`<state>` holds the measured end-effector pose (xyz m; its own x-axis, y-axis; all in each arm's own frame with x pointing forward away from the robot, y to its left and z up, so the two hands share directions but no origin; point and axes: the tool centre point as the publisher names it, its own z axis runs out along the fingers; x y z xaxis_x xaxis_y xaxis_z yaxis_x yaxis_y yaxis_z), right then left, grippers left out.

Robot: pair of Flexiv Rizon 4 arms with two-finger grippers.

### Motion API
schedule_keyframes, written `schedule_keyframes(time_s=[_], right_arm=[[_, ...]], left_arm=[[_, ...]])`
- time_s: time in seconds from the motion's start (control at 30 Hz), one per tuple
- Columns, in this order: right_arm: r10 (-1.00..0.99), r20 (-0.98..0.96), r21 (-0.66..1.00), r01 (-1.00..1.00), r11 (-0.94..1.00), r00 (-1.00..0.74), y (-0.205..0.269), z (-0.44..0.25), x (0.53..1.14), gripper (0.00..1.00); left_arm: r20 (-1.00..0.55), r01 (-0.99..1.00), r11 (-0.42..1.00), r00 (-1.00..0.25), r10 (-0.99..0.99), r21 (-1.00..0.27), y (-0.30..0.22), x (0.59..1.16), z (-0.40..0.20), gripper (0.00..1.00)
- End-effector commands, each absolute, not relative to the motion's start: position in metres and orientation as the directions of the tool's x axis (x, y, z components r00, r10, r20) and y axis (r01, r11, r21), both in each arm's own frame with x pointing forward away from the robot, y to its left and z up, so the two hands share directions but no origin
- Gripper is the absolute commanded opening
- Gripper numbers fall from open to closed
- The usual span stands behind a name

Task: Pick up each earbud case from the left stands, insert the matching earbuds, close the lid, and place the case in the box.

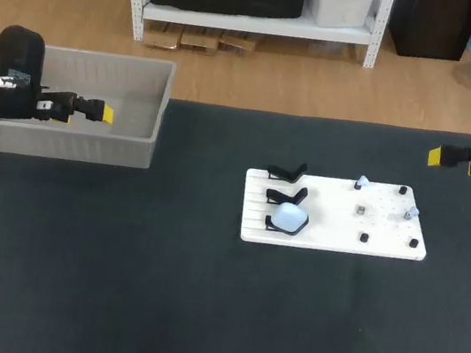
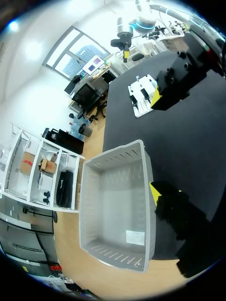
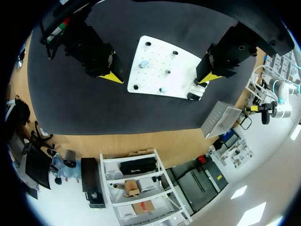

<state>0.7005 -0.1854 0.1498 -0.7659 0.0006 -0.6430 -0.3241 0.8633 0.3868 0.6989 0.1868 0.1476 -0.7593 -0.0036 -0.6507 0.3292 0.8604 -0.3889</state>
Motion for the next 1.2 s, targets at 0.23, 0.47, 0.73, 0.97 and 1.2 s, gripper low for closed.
schedule_keyframes(time_s=[0.23,0.47,0.73,0.97,1.2], right_arm=[[0.0,-0.643,0.387,-0.325,0.863,-0.766,-0.186,0.15,0.7,1.0],[0.0,-0.643,0.387,-0.325,0.863,-0.766,-0.186,0.15,0.7,1.0],[0.0,-0.643,0.387,-0.325,0.863,-0.766,-0.186,0.15,0.7,1.0],[0.0,-0.643,0.387,-0.325,0.863,-0.766,-0.186,0.15,0.7,1.0],[0.0,-0.643,0.387,-0.325,0.863,-0.766,-0.186,0.15,0.7,1.0]], left_arm=[[-0.645,0.323,0.865,-0.764,-0.001,-0.385,0.185,0.699,0.149,1.0],[-0.645,0.323,0.865,-0.764,-0.001,-0.385,0.185,0.699,0.149,1.0],[-0.65,0.332,0.87,-0.76,0.018,-0.363,0.185,0.699,0.149,1.0],[-0.69,0.442,0.847,-0.712,0.132,-0.294,0.166,0.699,0.155,1.0],[-0.75,0.679,0.71,-0.566,0.342,-0.188,0.128,0.692,0.163,1.0]])
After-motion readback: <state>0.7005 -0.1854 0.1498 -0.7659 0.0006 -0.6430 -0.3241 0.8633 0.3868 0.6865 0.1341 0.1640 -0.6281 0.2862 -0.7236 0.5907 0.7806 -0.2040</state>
